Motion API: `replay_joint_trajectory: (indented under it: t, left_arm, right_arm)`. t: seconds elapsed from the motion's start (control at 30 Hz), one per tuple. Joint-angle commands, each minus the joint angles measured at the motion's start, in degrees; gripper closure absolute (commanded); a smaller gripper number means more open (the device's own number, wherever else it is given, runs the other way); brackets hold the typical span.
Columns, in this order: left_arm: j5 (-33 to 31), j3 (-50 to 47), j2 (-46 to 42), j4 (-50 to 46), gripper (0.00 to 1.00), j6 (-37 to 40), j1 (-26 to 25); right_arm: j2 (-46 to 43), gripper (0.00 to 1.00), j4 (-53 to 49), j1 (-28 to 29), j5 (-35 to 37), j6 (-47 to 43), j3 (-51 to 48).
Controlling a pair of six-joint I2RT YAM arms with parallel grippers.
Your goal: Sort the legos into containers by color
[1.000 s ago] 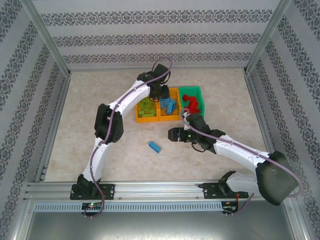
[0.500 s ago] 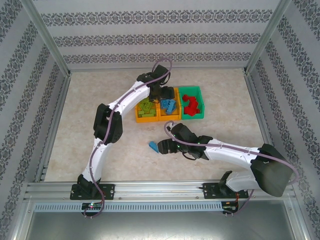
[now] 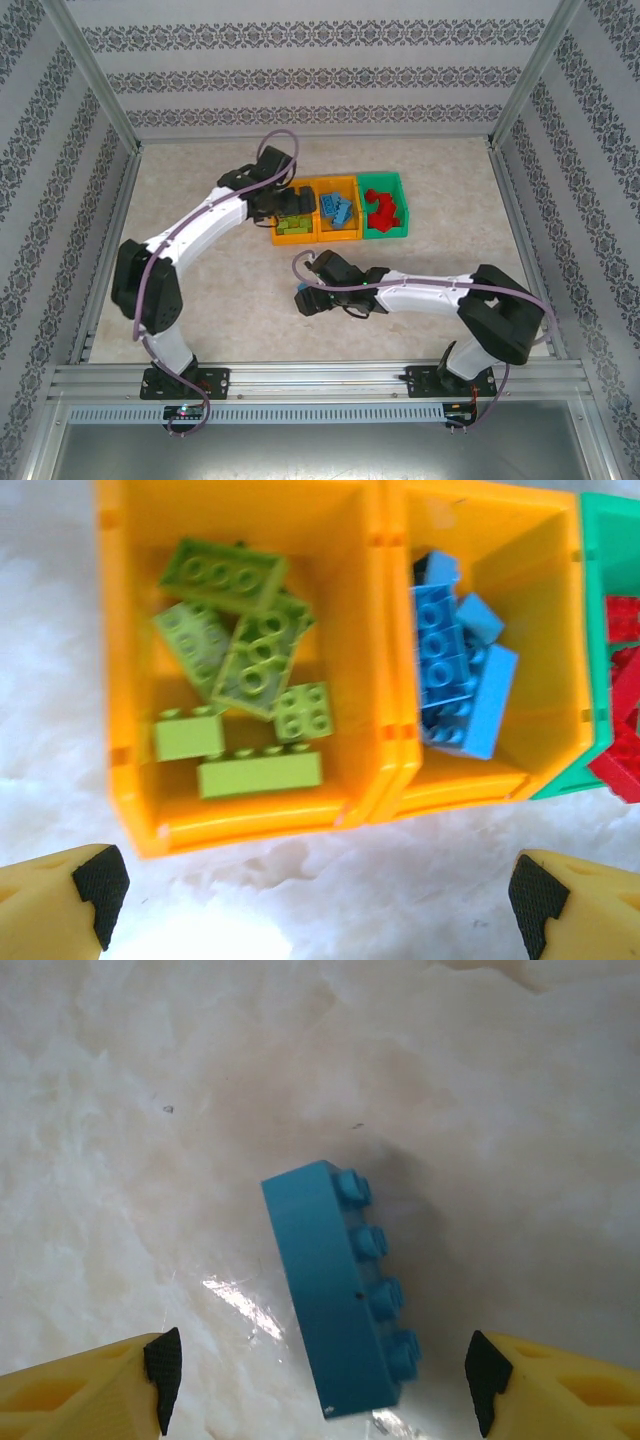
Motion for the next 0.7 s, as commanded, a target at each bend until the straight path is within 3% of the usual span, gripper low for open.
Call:
replay_joint_trajectory:
  t: [0.0,0.13,0.23,0.43,0.67]
  left_arm:
    - [1.24,-7.51,-4.44,4.43,0.01,-2.33,2.62]
    - [2.32,-15.90,-10.25,6.72,0.01,-3.66,5.18]
    - [2.58,-20.50,-14.01,7.23,0.01,-4.13,7.19]
    - [3.00,-25.65,-19.47,6.55,0.01,-3.74,11.20]
    - [2.63,-27.90,-21.40,6.46,0.01,-3.04,13.28]
  right_arm:
    - [3.12,0.23,-2.39,0.83,1.29,-4.20,3.50]
    - [7.61,0.28,-4.63,1.01,1.80,-6.20,6.77]
    - [10.95,0.38,-7.56,1.27,2.84,-7.56,9.26]
    - [7.64,0.71,-9.28,1.48,8.13,-7.26,8.57]
    - [-5.06,0.73,-5.98,-4.13,5.90,-7.11,9.56]
